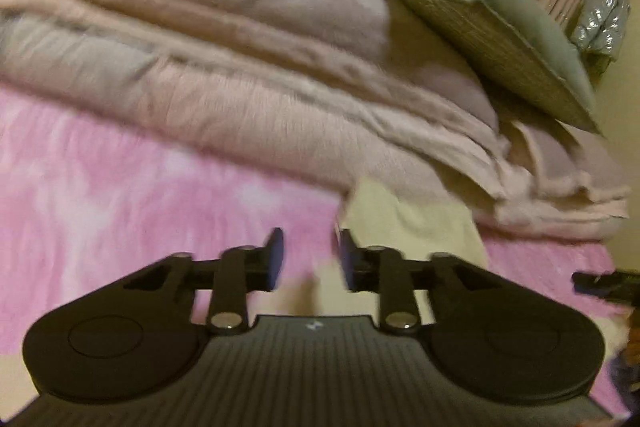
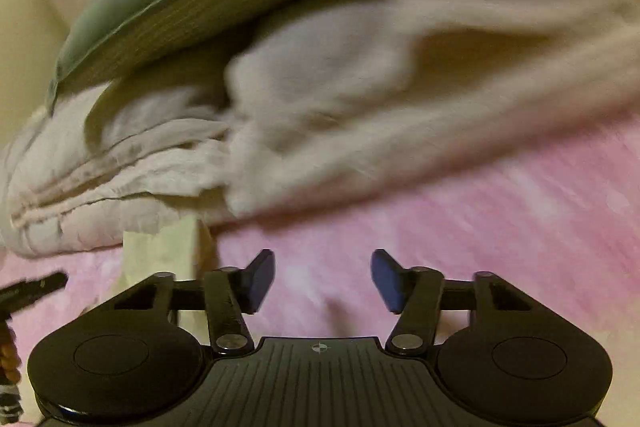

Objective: Fold clothes

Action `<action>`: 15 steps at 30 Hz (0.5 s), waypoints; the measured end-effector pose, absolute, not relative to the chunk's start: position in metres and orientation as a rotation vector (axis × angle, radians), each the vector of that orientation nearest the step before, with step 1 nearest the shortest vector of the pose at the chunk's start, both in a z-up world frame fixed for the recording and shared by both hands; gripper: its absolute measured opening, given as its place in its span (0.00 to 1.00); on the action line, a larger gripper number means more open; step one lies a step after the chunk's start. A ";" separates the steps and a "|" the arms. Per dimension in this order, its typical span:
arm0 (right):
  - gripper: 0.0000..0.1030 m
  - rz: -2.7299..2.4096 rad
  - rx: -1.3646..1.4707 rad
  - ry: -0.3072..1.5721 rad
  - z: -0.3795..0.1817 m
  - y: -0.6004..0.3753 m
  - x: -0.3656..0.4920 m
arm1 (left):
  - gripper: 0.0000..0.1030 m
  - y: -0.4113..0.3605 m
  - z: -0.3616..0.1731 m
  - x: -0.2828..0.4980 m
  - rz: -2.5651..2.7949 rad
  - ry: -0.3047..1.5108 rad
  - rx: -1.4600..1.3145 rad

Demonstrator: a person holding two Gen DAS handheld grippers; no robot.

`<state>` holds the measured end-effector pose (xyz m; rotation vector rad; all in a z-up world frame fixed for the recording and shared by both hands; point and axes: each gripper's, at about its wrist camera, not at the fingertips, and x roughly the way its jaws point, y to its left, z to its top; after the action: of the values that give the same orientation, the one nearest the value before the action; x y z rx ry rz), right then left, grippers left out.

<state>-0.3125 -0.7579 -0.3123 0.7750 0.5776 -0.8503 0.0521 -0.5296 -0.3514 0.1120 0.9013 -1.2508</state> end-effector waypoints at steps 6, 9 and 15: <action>0.51 -1.072 0.805 0.764 -0.346 -0.707 -0.420 | 0.10 -0.442 -0.360 0.007 -1.177 1.016 0.204; 0.51 -1.134 0.807 0.734 -0.335 -0.682 -0.454 | 0.11 -0.382 -0.354 -0.001 -1.092 1.045 0.181; 0.52 -0.830 1.005 0.711 -0.317 -0.604 -0.462 | 0.27 -0.272 -0.335 -0.004 -0.941 1.168 0.144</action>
<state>-0.4623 -0.6042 -0.3173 1.0046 0.7114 -0.8302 -0.0035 -0.2718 -0.3349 0.1444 1.1682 -0.9410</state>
